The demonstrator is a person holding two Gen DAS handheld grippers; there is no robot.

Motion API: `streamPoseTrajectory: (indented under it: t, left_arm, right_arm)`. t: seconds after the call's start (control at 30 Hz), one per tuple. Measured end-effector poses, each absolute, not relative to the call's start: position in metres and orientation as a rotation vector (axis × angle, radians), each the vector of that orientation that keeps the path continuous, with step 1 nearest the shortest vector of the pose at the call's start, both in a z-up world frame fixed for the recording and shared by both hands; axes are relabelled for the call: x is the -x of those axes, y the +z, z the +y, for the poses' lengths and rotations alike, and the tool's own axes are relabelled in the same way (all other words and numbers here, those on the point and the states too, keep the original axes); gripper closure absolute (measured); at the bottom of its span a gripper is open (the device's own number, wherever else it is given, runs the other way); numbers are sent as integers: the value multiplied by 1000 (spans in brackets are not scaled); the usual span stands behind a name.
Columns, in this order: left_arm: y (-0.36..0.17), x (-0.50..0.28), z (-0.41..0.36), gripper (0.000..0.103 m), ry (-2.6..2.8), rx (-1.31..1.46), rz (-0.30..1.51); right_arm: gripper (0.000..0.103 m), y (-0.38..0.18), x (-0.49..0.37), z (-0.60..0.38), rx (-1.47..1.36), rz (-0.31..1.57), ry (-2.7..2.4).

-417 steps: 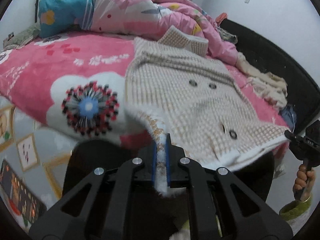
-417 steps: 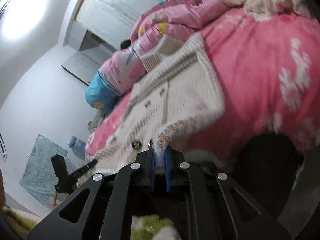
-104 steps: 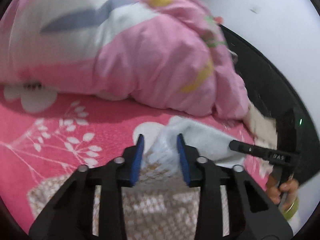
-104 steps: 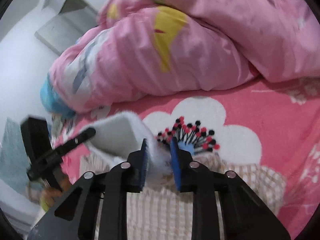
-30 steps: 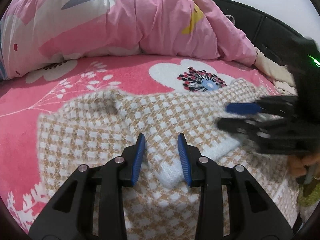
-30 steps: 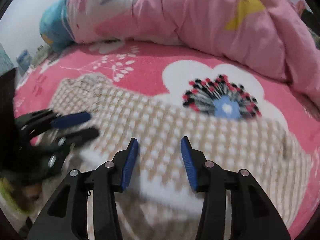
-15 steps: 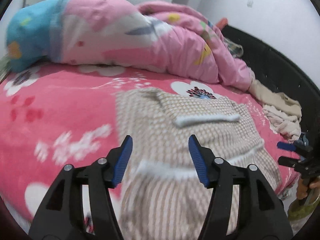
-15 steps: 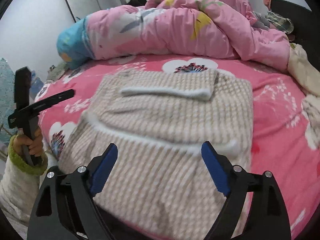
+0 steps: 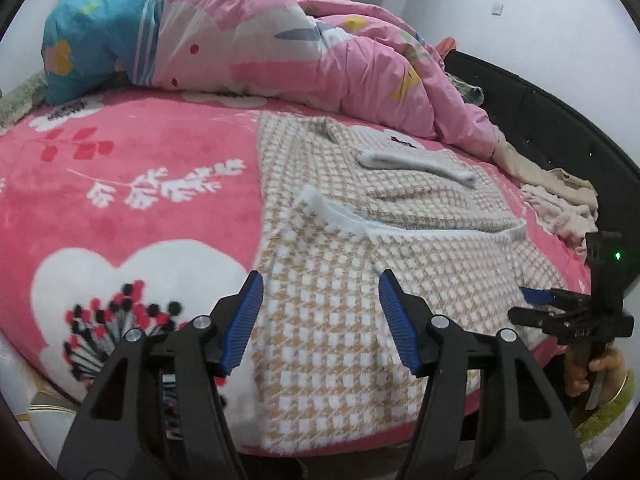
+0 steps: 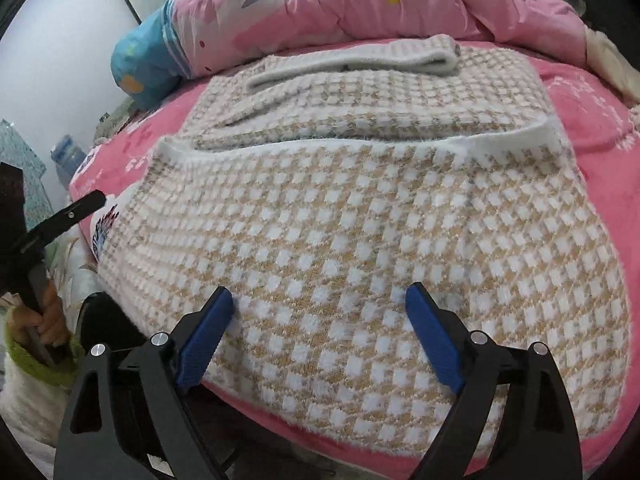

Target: Fold large clothes

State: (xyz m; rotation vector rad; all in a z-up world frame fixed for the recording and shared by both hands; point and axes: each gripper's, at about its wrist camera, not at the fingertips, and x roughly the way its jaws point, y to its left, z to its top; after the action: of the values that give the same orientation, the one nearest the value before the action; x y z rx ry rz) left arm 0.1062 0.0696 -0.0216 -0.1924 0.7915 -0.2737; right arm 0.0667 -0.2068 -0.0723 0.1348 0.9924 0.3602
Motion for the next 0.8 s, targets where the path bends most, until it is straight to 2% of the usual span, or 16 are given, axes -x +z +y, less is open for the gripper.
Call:
streamPoseTrajectory:
  t: [0.1, 0.2, 0.27, 0.3, 0.53, 0.8]
  left_arm:
    - [-29, -118, 71, 48, -270, 193, 795]
    - [-37, -131, 74, 59, -276, 203, 817]
    - [-41, -136, 76, 71, -293, 223, 830]
    - [-41, -137, 77, 72, -306, 235, 831]
    - [-50, -143, 76, 73, -324, 265, 864]
    - [-46, -156, 72, 68, -294, 216, 853]
  right_arm:
    - [17, -72, -66, -207, -121, 993, 363]
    - [17, -73, -68, -206, -126, 997, 368]
    - [17, -72, -68, -206, -119, 998, 368]
    - [16, -73, -69, -205, -118, 999, 368]
    - [16, -73, -70, -204, -114, 1003, 368]
    - [16, -73, -70, -203, -114, 1003, 368]
